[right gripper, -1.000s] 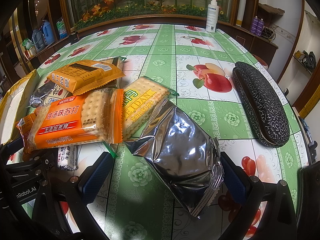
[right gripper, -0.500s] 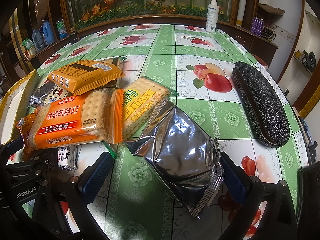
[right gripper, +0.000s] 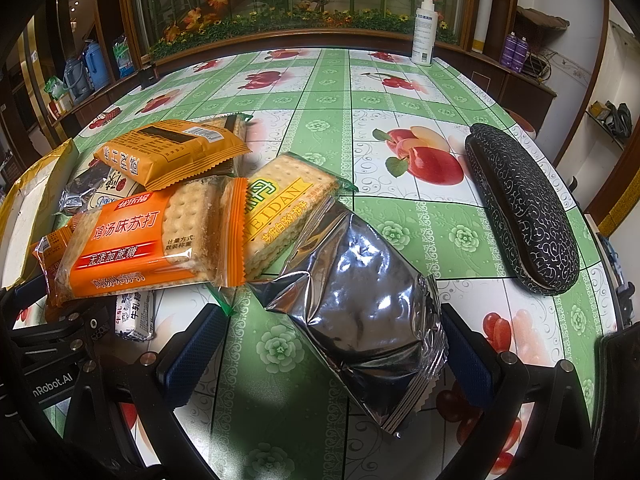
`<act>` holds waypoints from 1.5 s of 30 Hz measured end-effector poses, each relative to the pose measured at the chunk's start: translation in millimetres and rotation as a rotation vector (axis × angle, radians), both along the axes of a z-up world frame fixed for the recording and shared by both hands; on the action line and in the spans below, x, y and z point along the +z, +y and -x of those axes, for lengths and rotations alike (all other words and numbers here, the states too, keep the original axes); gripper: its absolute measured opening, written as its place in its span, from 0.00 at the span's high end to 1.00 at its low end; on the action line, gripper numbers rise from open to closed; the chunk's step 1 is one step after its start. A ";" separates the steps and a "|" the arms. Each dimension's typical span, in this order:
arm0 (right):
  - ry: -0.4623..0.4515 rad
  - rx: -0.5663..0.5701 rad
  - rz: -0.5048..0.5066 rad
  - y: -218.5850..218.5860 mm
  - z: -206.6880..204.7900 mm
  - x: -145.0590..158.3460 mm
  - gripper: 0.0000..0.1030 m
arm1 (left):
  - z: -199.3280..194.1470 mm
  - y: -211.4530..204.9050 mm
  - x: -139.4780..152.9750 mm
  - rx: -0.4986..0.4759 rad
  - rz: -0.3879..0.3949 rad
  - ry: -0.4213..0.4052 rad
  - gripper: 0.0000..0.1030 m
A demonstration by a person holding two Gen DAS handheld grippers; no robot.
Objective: Organize snacks
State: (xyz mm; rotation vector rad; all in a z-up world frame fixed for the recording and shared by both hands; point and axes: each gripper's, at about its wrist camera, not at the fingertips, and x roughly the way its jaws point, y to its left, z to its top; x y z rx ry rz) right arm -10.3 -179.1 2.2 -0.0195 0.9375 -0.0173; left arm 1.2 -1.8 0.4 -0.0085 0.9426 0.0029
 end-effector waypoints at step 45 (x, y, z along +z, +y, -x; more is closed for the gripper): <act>-0.056 0.190 -0.250 -47.5 9.7 31.1 0.18 | 65.2 -19.5 17.7 -0.381 0.120 0.080 0.53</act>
